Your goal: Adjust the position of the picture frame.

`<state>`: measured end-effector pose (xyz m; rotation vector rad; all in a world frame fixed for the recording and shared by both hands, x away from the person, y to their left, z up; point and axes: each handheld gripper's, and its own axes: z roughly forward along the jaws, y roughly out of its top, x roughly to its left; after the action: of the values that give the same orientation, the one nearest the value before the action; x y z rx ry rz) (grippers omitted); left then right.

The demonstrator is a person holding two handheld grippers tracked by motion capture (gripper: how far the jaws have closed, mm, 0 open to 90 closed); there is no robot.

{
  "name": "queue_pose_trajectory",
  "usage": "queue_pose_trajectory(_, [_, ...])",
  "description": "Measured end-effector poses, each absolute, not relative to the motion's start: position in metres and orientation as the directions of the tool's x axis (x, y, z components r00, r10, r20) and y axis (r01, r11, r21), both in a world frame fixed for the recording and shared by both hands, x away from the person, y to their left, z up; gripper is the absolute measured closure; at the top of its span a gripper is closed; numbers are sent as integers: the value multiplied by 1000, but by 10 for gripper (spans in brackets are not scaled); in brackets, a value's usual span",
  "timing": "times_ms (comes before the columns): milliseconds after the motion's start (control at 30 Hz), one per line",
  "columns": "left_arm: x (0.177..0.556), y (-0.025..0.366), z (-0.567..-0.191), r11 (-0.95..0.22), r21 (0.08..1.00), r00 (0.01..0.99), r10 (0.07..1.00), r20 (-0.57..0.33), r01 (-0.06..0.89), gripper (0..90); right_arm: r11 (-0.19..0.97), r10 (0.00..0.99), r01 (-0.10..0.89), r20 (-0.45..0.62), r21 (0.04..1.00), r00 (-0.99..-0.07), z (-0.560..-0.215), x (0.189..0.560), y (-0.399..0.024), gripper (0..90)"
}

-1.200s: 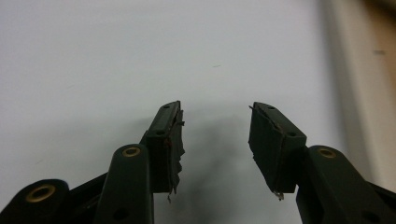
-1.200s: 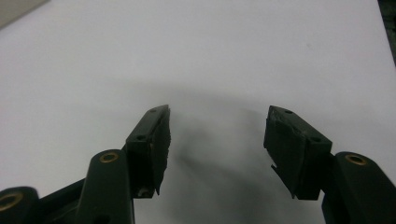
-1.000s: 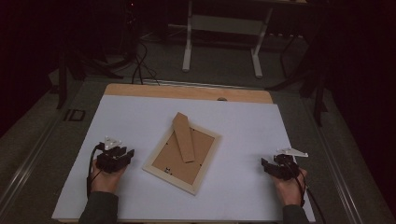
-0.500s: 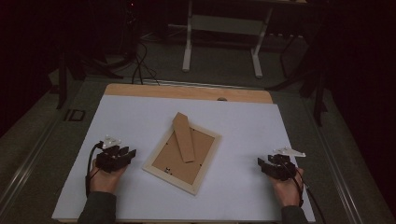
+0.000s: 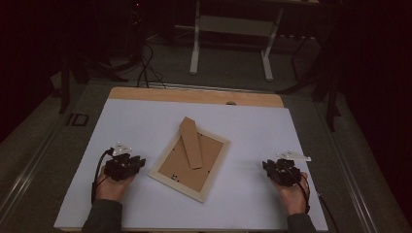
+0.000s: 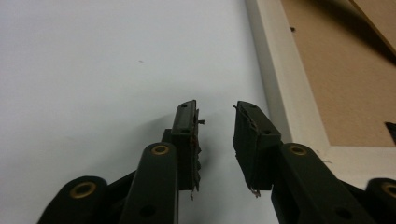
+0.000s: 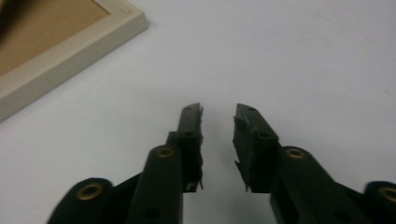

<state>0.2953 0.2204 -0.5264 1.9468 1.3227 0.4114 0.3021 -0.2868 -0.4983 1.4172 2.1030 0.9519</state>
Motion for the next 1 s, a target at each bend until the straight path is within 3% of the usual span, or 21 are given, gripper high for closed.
queue_pose_trajectory(167, [295, 219, -526, -196, 722, 440, 883, -165, 664, 762, 240, 916, 605, 30, 759, -401, -498, 302, -277, 898])
queue_pose_trajectory(300, [294, 220, -523, -166, 735, 446, 872, -203, 657, 811, 247, 913, 595, 22, 765, -408, -497, 302, -271, 900])
queue_pose_trajectory(433, [294, 219, -524, -189, 734, 453, 874, -178, 652, 900, 251, 907, 592, 28, 766, -421, -495, 305, -262, 900])
queue_pose_trajectory(833, [296, 218, -526, -192, 719, 468, 860, -205, 668, 900, 271, 889, 598, 42, 755, -456, -501, 318, -234, 899])
queue_pose_trajectory(1000, [296, 212, -528, -237, 710, 488, 856, -170, 663, 900, 315, 875, 598, 18, 737, -483, -503, 324, -215, 899])
